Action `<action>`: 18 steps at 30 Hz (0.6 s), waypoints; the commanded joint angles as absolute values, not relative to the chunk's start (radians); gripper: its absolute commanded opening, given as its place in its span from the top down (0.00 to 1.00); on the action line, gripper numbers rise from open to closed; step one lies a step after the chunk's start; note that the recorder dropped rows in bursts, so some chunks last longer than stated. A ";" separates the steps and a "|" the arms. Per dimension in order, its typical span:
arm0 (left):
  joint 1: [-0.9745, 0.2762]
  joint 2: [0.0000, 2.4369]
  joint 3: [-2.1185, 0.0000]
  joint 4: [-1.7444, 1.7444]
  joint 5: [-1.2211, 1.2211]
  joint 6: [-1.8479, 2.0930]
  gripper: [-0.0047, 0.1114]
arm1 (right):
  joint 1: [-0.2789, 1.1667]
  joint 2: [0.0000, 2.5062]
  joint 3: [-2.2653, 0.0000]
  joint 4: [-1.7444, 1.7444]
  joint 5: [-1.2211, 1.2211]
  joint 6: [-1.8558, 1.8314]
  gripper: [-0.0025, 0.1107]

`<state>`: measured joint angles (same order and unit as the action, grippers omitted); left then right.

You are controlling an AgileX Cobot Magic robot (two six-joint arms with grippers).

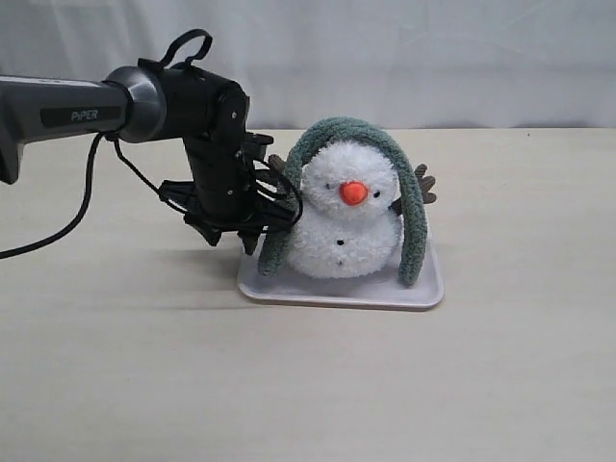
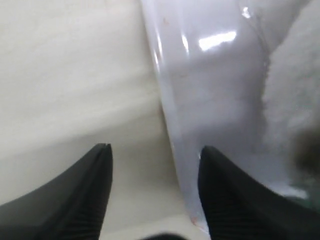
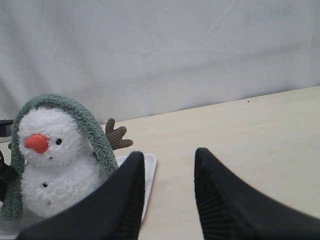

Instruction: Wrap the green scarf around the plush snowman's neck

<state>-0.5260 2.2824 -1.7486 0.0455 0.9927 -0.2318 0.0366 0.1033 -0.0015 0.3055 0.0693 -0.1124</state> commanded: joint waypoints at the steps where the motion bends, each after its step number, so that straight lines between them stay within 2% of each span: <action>1: -0.524 2.215 -1.744 0.021 1.001 -0.212 0.53 | 0.037 0.105 0.000 0.305 0.072 -0.113 0.69; 11: -0.524 2.080 -1.611 0.044 0.938 -0.206 0.53 | 0.037 0.105 0.000 0.305 0.072 -0.113 0.69; 18: -0.524 1.870 -1.443 0.044 0.857 -0.206 0.53 | 0.037 0.105 0.000 0.305 0.072 -0.113 0.69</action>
<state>-0.5244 1.9605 -1.4963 0.0438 0.8966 -0.2088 0.0366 0.1033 -0.0015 0.3055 0.0693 -0.1124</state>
